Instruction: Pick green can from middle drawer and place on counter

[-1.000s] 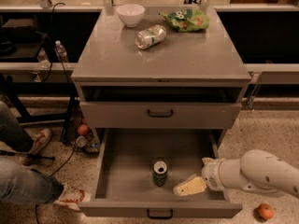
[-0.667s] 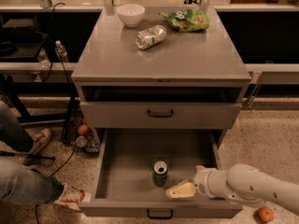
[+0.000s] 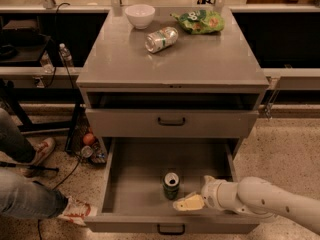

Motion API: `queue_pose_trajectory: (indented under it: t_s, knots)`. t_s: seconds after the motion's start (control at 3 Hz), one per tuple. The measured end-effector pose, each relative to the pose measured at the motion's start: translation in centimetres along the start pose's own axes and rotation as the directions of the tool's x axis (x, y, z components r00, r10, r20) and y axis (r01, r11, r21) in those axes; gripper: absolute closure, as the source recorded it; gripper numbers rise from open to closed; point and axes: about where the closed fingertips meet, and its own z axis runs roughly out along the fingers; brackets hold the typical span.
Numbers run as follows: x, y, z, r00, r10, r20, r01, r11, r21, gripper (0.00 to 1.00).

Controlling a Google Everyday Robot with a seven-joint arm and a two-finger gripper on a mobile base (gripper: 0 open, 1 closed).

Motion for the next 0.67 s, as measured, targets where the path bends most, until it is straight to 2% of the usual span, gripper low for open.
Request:
queue_pose_trajectory:
  t_s: [0.33, 0.67]
  knots:
    - [-0.6, 0.2, 2.2, 0.999, -0.020, 0.049, 0.021, 0.9996, -0.021, 0.00]
    - [-1.4, 1.1, 5.2, 0.994, -0.031, 0.105, 0.039, 0.9966, -0.073, 0.00]
